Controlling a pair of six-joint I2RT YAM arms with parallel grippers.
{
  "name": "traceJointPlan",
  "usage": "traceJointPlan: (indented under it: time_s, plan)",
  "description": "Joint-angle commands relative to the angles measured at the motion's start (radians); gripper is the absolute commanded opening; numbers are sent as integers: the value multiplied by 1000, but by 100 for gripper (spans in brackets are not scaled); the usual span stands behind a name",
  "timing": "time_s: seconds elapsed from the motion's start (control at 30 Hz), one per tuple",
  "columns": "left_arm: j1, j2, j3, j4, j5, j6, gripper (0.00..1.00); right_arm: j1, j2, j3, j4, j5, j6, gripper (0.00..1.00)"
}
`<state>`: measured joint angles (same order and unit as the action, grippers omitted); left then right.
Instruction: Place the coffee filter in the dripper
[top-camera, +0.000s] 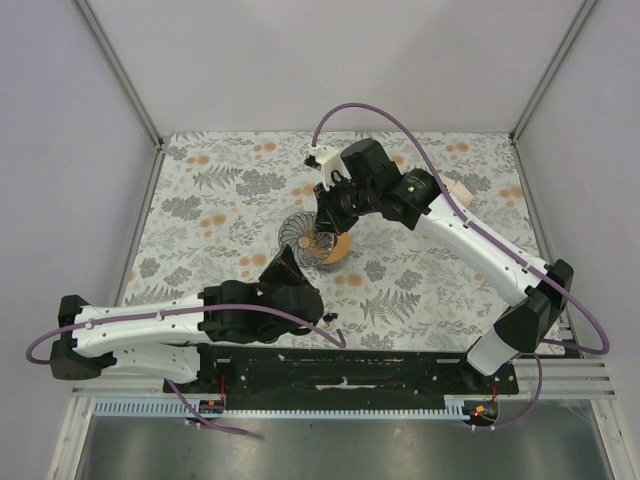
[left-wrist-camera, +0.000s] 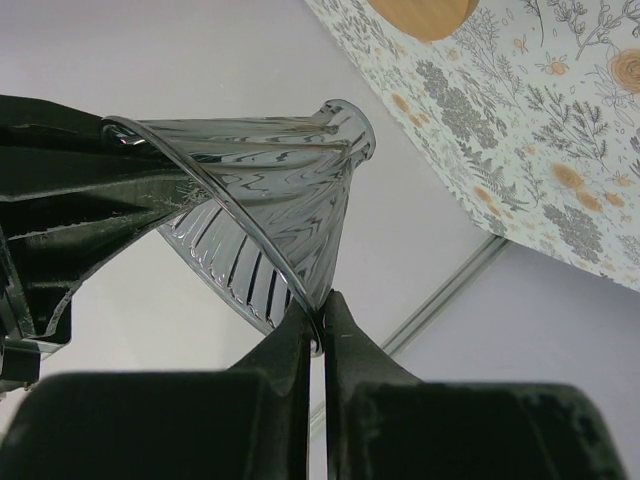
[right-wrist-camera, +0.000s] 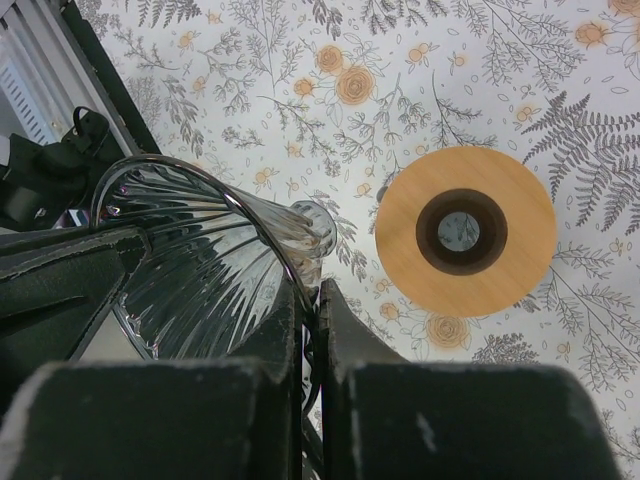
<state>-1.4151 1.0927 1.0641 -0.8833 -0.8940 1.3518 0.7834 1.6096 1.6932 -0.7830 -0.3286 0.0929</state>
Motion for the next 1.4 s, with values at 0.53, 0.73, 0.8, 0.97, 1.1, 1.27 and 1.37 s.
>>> traceJointPlan:
  time_s: [0.53, 0.73, 0.8, 0.97, 1.1, 1.27, 1.37]
  plan:
    - [-4, 25, 157, 133, 47, -147, 51, -165, -54, -61, 38, -41, -35, 0]
    - [183, 160, 520, -87, 289, -521, 75, -260, -48, -67, -13, -121, -59, 0]
    - [348, 229, 632, -188, 438, -693, 75, -260, -28, -63, -13, -136, -58, 0]
    - [596, 295, 651, -246, 677, -966, 75, -260, 42, -50, 8, -190, -45, 0]
    - [738, 314, 634, -229, 880, -1184, 75, -260, 78, -38, 19, -194, -36, 0]
    - [902, 312, 617, -122, 1099, -1416, 73, -259, 119, -20, 28, -214, -21, 0]
    - [979, 294, 550, -34, 1214, -1517, 72, -257, 144, -12, 33, -224, -13, 0]
